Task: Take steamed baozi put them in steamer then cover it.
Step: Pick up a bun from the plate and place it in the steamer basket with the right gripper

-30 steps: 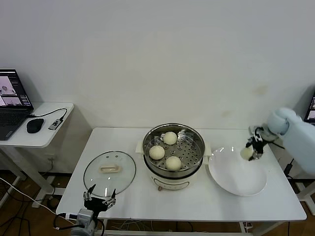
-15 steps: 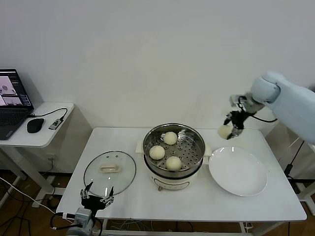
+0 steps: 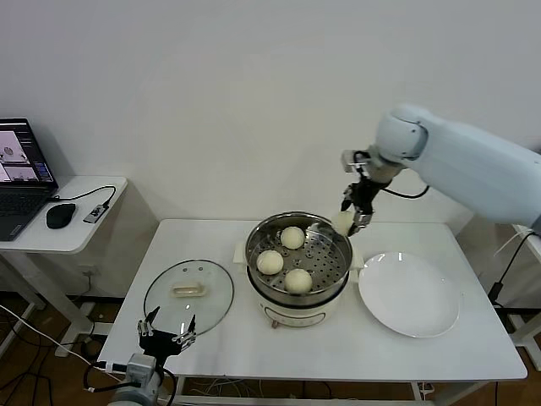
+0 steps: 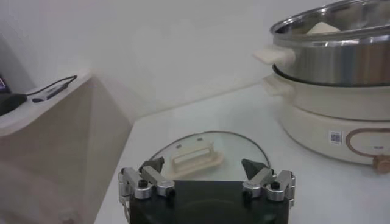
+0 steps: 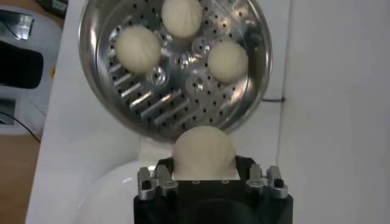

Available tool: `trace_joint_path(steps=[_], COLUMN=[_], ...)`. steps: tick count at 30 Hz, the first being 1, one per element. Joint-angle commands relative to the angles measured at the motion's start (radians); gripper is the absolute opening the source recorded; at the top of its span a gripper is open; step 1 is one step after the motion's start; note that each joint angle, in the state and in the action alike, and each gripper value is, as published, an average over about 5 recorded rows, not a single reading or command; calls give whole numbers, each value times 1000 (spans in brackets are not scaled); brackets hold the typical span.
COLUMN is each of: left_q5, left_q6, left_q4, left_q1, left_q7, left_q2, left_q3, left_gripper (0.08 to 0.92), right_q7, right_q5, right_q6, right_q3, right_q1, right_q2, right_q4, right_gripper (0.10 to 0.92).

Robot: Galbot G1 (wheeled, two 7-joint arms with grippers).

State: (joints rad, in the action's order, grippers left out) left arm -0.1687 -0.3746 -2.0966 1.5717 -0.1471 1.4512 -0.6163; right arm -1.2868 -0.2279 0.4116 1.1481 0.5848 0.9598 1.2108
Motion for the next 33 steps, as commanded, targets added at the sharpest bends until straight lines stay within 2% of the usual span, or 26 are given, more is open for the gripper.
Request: trace_joint_path(steps=[1, 15, 29, 33], left_q5=[1, 4, 3, 3], left_q6=[0, 1, 1, 1], left_q4=[-5, -9, -4, -4], left_q1=[1, 4, 3, 4], left_q7=[0, -1, -5, -6], left_q2=[1, 6, 9, 7], left_q3=[2, 6, 15, 12], left_gripper=[823, 823, 823, 823], right_q7=[7, 39, 46, 53], right_q5=[30, 177, 187, 144], right_q6=[38, 38, 41, 51], right_q3=[3, -100, -103, -101], right_q1=[-82, -258, -277, -254], right_q2=[126, 144, 122, 92], right_q4=[-44, -128, -106, -77], right_gripper=[628, 626, 628, 681])
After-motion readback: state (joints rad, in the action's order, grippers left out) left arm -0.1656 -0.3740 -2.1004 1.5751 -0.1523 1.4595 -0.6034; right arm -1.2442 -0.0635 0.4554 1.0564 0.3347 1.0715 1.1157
